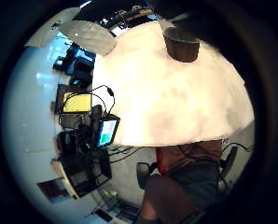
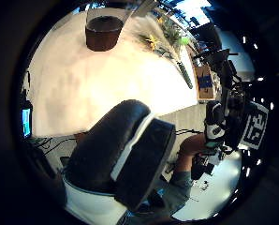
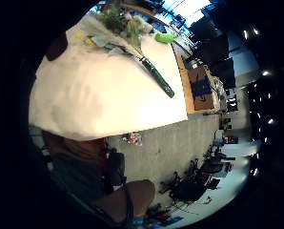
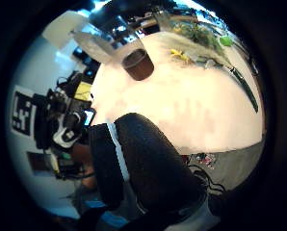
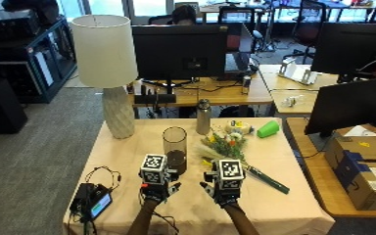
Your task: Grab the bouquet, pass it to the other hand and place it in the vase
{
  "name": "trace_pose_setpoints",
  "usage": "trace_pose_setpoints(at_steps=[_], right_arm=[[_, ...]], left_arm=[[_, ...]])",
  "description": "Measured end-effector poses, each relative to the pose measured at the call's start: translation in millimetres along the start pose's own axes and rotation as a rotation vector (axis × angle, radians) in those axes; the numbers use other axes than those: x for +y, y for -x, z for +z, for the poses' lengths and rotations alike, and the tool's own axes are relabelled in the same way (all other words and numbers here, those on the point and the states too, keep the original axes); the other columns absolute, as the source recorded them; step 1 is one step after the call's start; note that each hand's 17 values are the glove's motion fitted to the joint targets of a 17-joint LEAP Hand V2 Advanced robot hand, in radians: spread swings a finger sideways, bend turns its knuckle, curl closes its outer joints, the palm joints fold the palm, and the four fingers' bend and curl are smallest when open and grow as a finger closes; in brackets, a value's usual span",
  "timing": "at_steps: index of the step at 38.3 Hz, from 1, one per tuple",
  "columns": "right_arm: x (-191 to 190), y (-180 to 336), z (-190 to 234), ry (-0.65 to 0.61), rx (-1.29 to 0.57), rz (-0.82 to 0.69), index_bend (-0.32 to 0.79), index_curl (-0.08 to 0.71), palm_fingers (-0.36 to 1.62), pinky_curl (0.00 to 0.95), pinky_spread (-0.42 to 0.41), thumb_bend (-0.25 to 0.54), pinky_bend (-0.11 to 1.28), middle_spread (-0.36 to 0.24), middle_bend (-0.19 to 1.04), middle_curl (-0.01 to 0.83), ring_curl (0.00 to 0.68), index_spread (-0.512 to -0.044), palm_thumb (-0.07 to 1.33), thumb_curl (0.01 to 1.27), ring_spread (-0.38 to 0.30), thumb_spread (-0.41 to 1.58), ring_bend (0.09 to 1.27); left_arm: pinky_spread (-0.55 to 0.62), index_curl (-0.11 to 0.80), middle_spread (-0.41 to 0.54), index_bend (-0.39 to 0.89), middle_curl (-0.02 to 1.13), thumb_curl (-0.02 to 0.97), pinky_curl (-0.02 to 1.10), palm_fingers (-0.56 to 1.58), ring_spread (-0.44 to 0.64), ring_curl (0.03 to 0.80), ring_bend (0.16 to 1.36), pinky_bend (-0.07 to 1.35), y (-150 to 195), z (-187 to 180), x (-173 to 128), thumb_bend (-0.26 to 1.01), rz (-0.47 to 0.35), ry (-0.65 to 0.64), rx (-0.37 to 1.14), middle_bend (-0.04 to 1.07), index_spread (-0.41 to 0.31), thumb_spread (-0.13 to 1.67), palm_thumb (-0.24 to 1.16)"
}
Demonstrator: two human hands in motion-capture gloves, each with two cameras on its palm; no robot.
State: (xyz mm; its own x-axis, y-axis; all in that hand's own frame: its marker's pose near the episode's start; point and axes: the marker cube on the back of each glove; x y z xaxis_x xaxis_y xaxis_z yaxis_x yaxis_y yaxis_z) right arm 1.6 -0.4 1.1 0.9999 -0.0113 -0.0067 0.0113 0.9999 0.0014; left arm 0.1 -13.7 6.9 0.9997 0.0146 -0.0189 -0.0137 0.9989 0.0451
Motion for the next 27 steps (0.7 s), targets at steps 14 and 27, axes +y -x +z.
trace_pose_setpoints(at_steps=[14, 27], right_arm=[[-4, -3, 8, -0.003, 0.016, -0.003, 0.15, 0.151, 0.12, 0.209, 0.26, 0.013, 0.42, -0.013, 0.25, 0.175, 0.099, -0.371, 0.13, 0.11, 0.146, 0.98, 0.21], [-8, -16, 5, -0.002, 0.039, 0.004, 0.14, 0.196, 0.08, 0.257, 0.282, -0.019, 0.43, -0.014, 0.25, 0.241, 0.144, -0.396, 0.13, 0.16, 0.164, 1.1, 0.22]], left_arm=[[0.41, 0.115, 0.147, 0.12, 0.19, 0.09, 0.21, 0.22, 0.35, 0.174, 0.48, 0.43, -1, 1, -1, -0.03, 0.005, -0.002, 0.024, 0.22, -0.015, 0.87, -0.03], [0.45, 0.161, 0.16, 0.13, 0.25, 0.136, 0.25, 0.18, 0.39, 0.209, 0.52, 0.46, -3, -3, -1, -0.04, 0.024, -0.013, 0.039, 0.23, -0.014, 0.98, -0.03]])
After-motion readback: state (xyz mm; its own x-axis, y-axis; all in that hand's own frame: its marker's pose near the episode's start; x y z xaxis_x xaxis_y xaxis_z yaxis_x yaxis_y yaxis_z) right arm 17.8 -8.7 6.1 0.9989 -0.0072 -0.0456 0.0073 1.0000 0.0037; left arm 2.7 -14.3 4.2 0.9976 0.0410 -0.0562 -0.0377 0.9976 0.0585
